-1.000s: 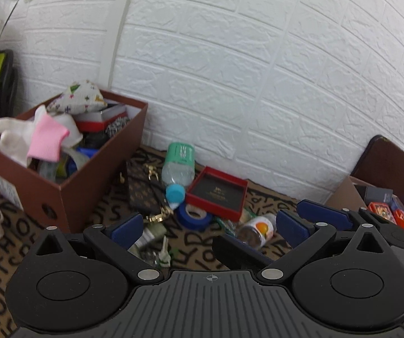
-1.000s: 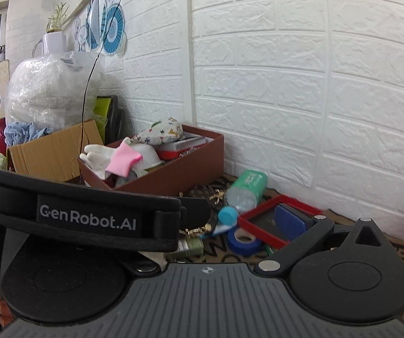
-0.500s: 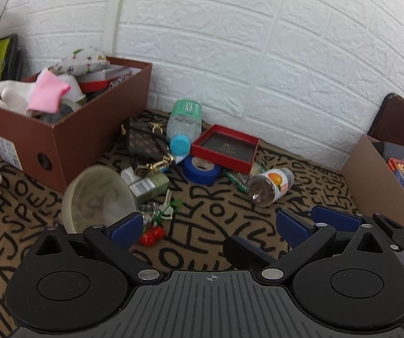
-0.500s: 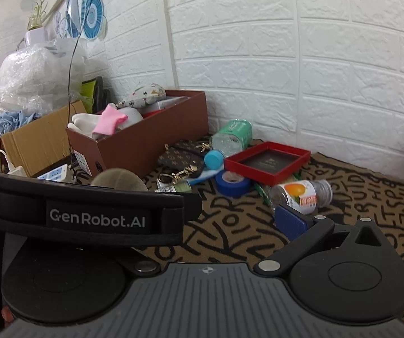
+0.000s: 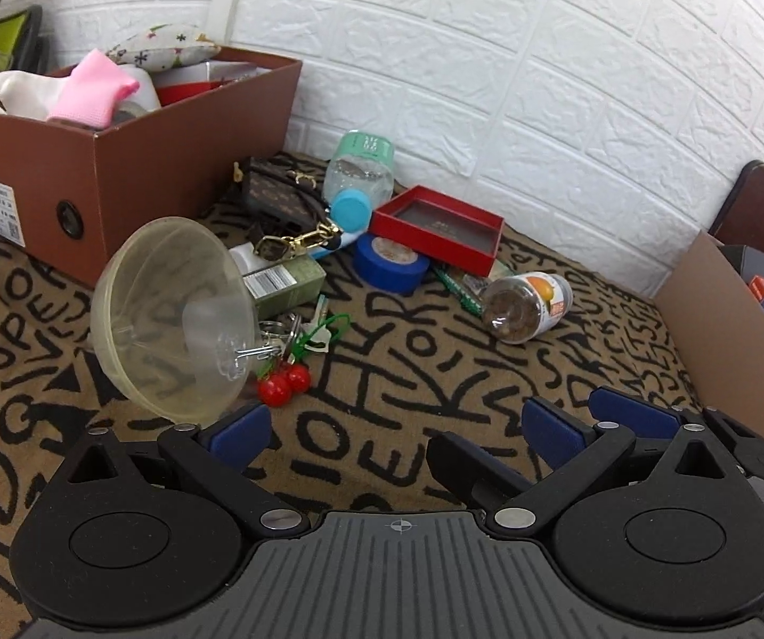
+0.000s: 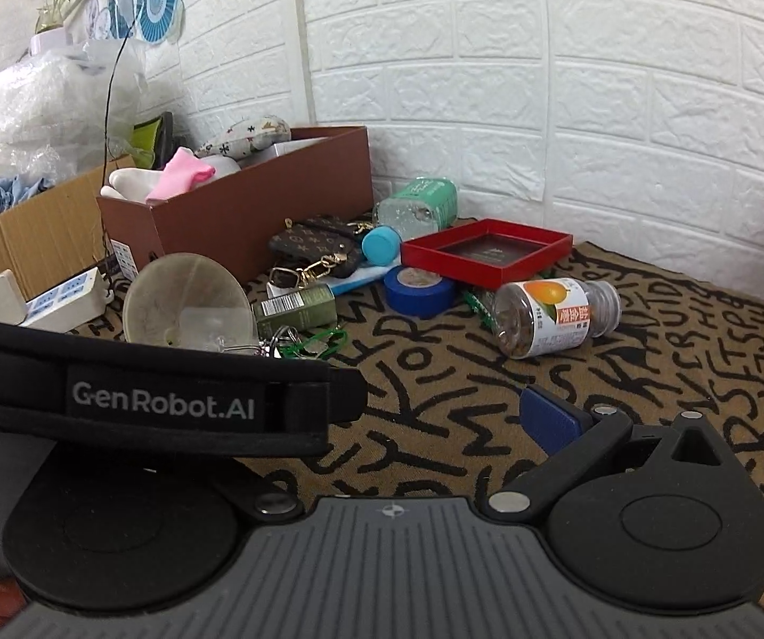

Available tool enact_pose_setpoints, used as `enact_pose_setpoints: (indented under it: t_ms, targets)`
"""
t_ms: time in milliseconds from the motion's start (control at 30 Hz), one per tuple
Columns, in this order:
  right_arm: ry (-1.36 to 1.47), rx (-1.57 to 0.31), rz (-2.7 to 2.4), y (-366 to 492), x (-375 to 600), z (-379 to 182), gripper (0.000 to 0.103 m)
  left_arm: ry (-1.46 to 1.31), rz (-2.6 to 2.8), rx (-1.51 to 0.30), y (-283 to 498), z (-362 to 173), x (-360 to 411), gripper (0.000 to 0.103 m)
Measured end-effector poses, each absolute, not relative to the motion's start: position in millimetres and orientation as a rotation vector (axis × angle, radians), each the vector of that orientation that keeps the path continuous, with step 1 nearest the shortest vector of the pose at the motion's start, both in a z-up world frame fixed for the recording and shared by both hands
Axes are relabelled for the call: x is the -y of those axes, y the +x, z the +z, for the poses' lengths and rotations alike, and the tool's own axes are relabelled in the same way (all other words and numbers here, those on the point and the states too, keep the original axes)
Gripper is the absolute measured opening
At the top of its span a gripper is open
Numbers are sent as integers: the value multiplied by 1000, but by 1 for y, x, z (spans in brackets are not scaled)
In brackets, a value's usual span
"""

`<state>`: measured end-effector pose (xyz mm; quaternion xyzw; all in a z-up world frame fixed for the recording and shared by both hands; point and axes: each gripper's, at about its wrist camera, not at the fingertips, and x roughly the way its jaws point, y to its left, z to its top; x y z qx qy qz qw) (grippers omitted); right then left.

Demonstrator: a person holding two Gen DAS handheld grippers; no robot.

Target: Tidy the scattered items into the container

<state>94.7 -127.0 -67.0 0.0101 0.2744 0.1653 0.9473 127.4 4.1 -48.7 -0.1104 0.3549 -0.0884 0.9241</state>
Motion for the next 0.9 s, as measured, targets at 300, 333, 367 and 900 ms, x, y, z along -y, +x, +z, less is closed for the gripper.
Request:
enact_pose_setpoints:
  t_ms: [300,333,367,900]
  targets:
    - [12,-540,265,111,143,-75,102,-243,-237,-708,141,-47,-2,103]
    - [16,-539,260,114,145,-77,102,-246,-249,-715,146,-46,-1,103]
    - [15,-537,252,117,147,-77,102,-243,-263,-719,151,-45,1,103]
    - [-5,-536,221,169,179,-88,102,-163,-444,-772,242,-49,67,93]
